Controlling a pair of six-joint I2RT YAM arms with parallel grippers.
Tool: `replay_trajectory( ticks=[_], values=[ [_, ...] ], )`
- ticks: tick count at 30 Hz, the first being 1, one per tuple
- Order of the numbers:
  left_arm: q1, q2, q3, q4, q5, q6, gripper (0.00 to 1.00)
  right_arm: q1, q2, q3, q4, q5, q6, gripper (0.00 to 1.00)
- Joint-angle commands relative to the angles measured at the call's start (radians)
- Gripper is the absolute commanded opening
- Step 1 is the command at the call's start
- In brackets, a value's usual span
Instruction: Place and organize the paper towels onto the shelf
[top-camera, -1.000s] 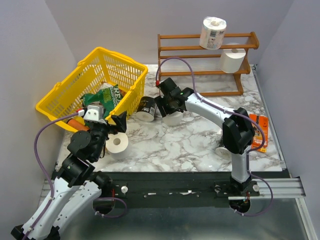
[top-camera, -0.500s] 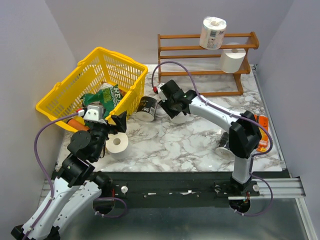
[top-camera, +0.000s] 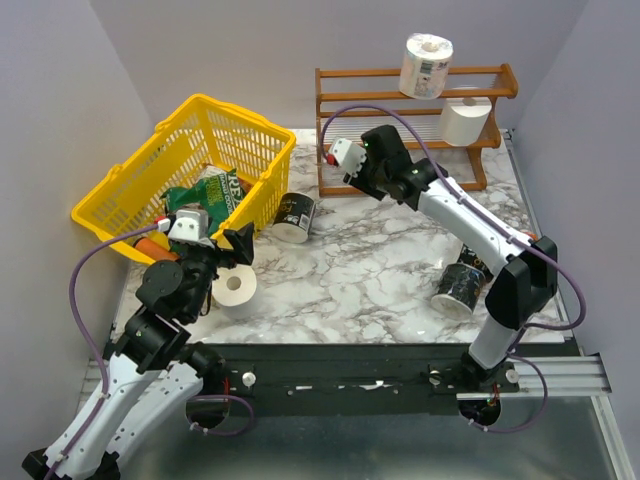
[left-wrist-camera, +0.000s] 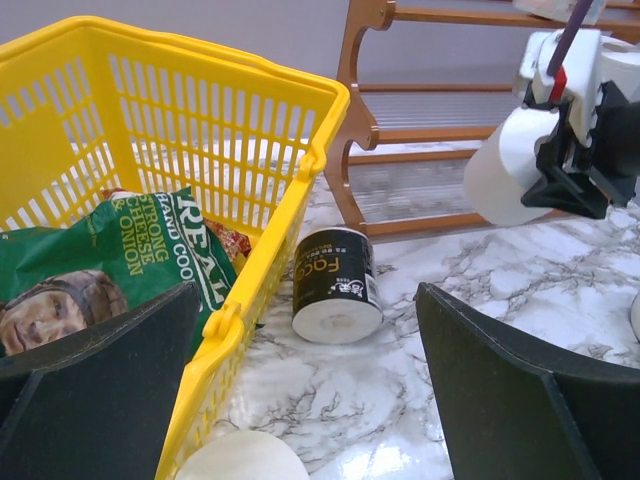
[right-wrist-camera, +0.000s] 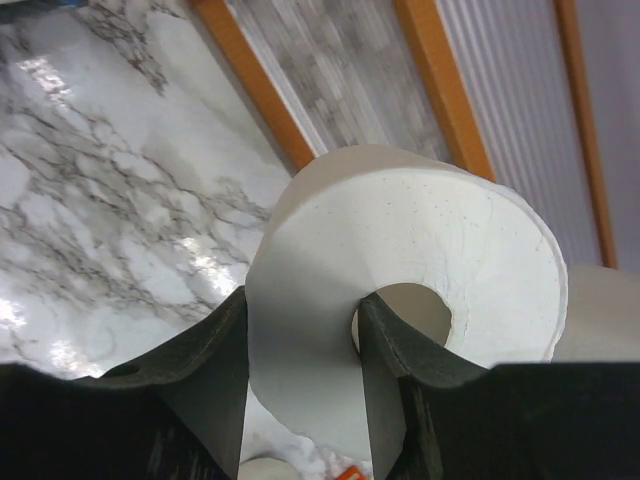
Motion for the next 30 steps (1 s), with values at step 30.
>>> replay_trajectory(
  ticks=[30],
  values=[
    [-0.003, 0.007, -0.013, 0.019, -0.028, 0.001, 0.99, -0.22, 0.14, 0.243, 0.179, -0.192, -0.306, 0.49]
  ],
)
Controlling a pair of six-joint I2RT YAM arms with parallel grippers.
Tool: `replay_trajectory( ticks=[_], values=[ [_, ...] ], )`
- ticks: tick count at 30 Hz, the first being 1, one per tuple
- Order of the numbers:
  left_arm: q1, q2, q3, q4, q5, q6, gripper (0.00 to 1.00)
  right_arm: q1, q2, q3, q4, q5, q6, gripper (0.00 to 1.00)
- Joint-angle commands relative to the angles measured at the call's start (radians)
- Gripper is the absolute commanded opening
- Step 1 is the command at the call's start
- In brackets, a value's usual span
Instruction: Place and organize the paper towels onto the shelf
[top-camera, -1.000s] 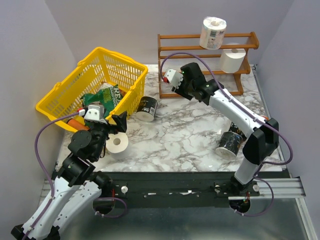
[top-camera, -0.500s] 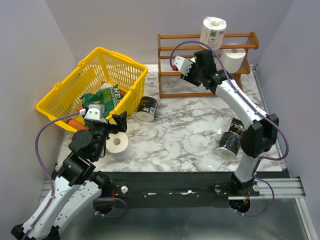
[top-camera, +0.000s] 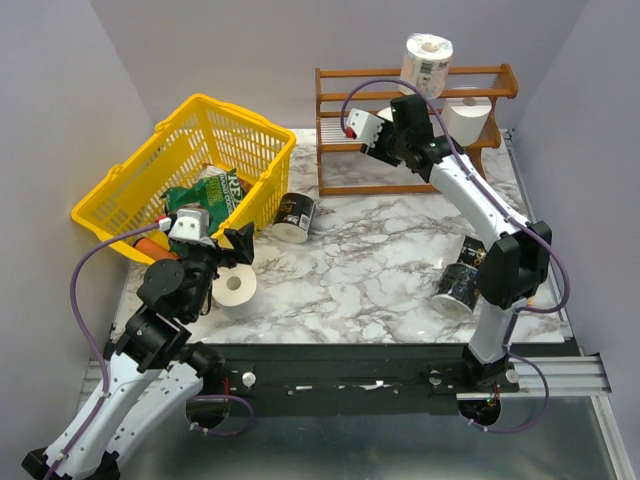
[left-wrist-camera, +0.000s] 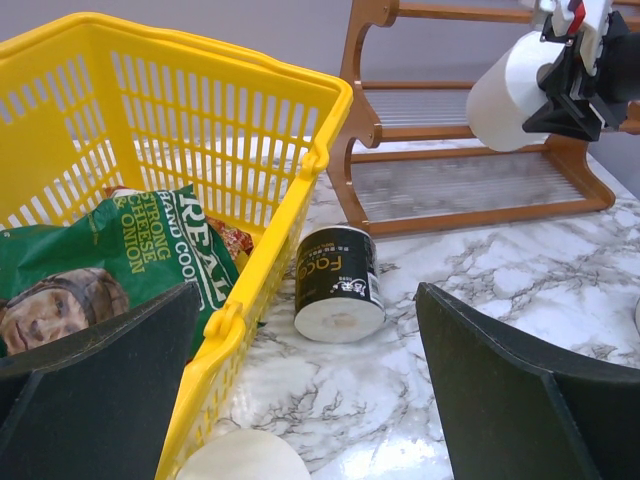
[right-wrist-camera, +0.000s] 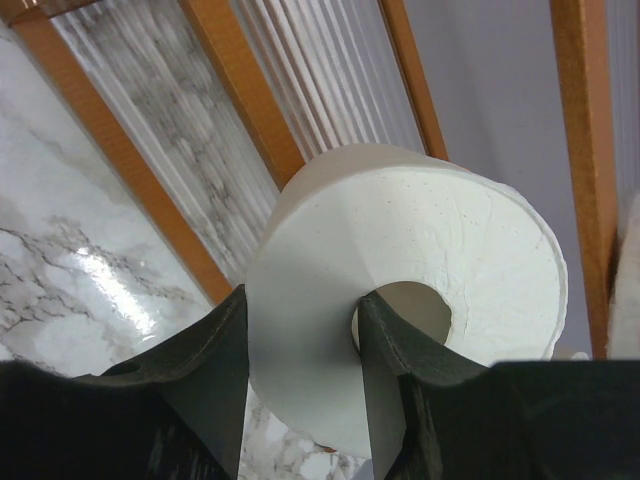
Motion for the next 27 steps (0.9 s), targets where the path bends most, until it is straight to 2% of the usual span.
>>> replay_trajectory(
  ticks=[1, 16, 27],
  values=[
    [-0.003, -0.001, -0.011, 0.02, -0.022, 0.003, 0.99, -0.018, 0.015, 0.066, 0.087, -0.01, -0.043, 0.49],
    [-0.003, -0.001, -0.011, 0.019, -0.025, 0.004, 0.99, -0.052, 0.062, 0.095, 0.104, -0.026, -0.097, 0.57],
    [-0.003, 0.003, -0.01, 0.021, -0.019, 0.0, 0.99, -0.057, 0.041, 0.009, 0.26, 0.06, -0.147, 0.68]
  ],
)
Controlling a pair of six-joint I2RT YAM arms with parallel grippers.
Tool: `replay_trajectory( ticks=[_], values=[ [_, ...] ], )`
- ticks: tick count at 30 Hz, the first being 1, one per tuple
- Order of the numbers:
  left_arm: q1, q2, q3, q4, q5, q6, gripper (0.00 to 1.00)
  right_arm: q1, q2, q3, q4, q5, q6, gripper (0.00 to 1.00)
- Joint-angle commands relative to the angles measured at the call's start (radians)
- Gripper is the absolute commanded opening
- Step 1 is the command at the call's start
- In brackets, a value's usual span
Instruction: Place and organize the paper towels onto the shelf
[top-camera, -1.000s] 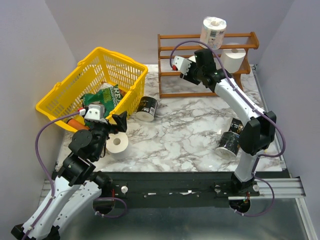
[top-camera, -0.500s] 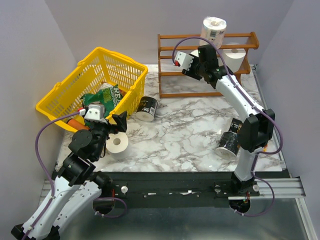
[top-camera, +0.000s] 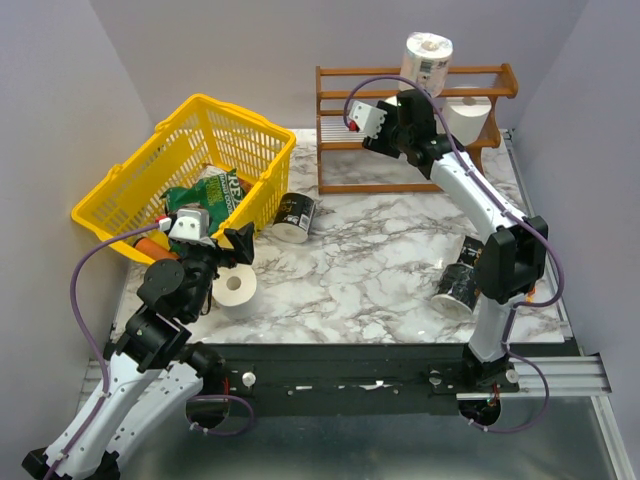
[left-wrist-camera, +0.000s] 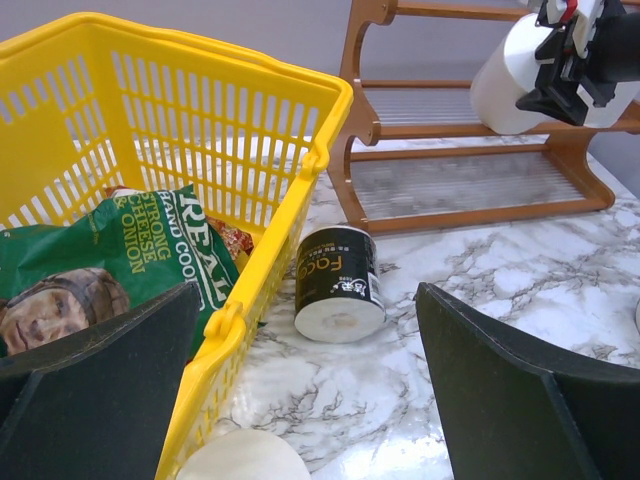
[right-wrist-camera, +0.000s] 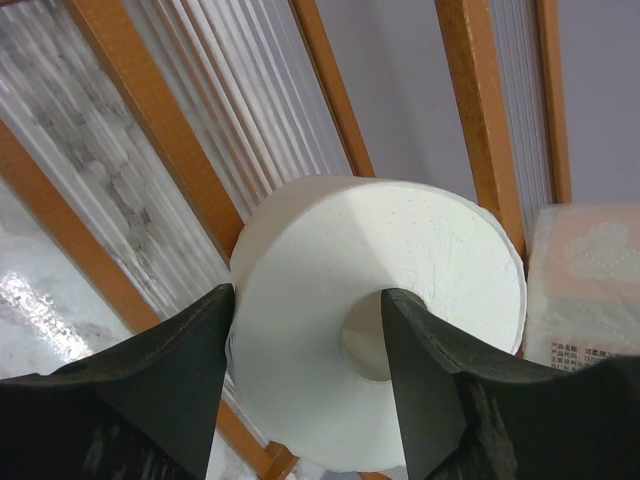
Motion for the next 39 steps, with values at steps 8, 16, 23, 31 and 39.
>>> replay_trajectory(
  ticks=[8, 16, 23, 31, 39],
  values=[
    [-0.003, 0.0, -0.011, 0.019, -0.02, 0.001, 0.99, -0.012, 0.012, 0.0, 0.207, 0.135, -0.075, 0.7],
    [-0.003, -0.003, -0.011, 0.02, -0.019, 0.0, 0.99, -0.014, -0.004, -0.015, 0.222, 0.144, -0.088, 0.71],
    [-0.003, -0.008, -0.011, 0.02, -0.02, 0.001, 0.99, -0.015, 0.004, -0.029, 0.222, 0.134, -0.104, 0.67],
    [-0.003, -0.008, -0.013, 0.02, -0.02, 0.001, 0.99, -0.015, -0.013, -0.02, 0.222, 0.1, -0.079, 0.67],
    [-0.003, -0.014, -0.013, 0.022, -0.019, 0.0, 0.99, -0.02, -0.102, -0.205, 0.285, 0.125, -0.072, 0.64]
  ],
)
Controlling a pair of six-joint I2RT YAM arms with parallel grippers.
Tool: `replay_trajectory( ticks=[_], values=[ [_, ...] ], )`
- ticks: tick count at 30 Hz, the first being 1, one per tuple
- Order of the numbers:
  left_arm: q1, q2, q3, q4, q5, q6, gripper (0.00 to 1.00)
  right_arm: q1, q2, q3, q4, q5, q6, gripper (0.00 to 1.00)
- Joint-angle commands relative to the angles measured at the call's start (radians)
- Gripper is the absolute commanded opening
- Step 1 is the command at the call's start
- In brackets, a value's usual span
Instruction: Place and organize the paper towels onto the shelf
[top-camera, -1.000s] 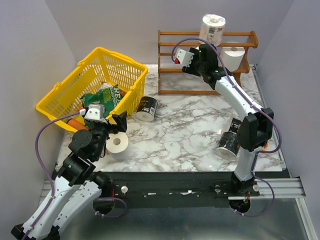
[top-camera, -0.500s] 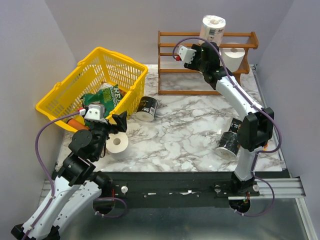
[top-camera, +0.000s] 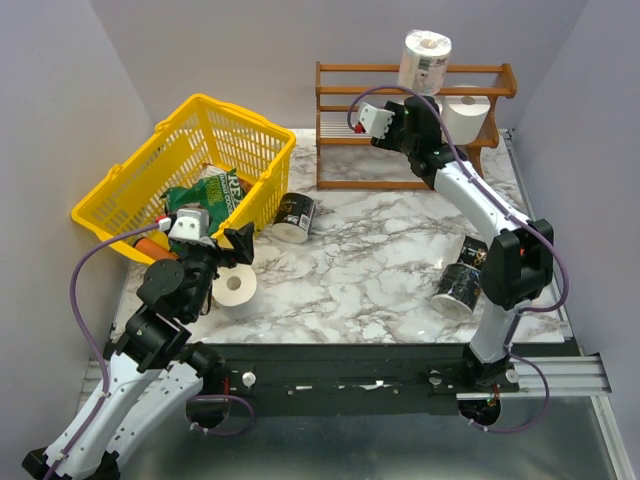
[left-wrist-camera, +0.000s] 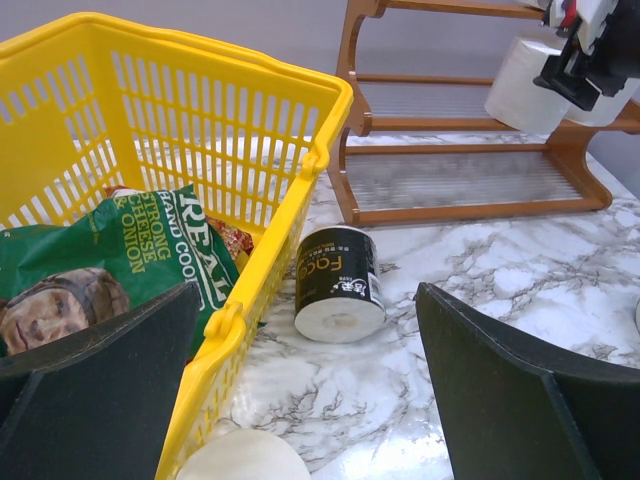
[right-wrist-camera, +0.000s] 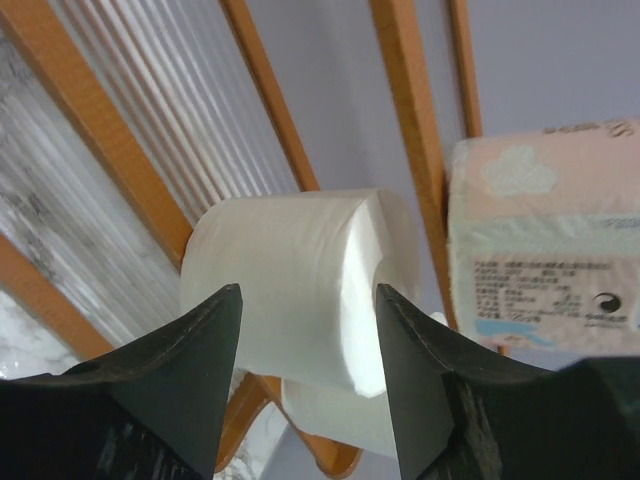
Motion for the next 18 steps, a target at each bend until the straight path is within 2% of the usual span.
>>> replay_trajectory(
  ticks=[1, 6, 9, 10, 12, 13, 15, 16, 18],
  values=[
    [-0.003, -0.012, -0.013, 0.024, -0.019, -0.002, 0.99, -0.008, -0.066, -0.09, 0.057, 0.004, 0.034, 0.64],
    [-0.003, -0.007, -0.008, 0.024, -0.017, 0.0, 0.99, 0.056, -0.114, -0.09, 0.02, 0.051, 0.23, 0.66],
    [-0.003, -0.014, -0.005, 0.021, -0.032, -0.002, 0.99, 0.125, -0.174, -0.116, 0.009, 0.048, 0.463, 0.66],
    [-0.003, -0.017, -0.008, 0.019, -0.044, -0.002, 0.99, 0.147, -0.184, -0.117, -0.007, 0.045, 0.611, 0.66],
    [-0.003, -0.027, -0.006, 0.014, -0.058, -0.007, 0.99, 0.217, -0.2, -0.09, -0.111, 0.03, 0.76, 0.66],
    [-0.003, -0.032, -0.006, 0.011, -0.066, -0.008, 0.99, 0.244, -0.197, -0.073, -0.147, 0.036, 0.916, 0.65],
    [-0.003, -0.046, -0.006, 0.005, -0.094, -0.013, 0.99, 0.322, -0.181, -0.045, -0.23, 0.019, 1.061, 0.66],
    [-0.003, -0.05, -0.008, 0.002, -0.104, -0.022, 0.99, 0.349, -0.18, -0.048, -0.241, 0.007, 1.18, 0.67],
    [-0.003, -0.063, -0.005, -0.016, -0.143, -0.033, 0.99, 0.42, -0.165, -0.053, -0.279, 0.005, 1.308, 0.7]
  ],
)
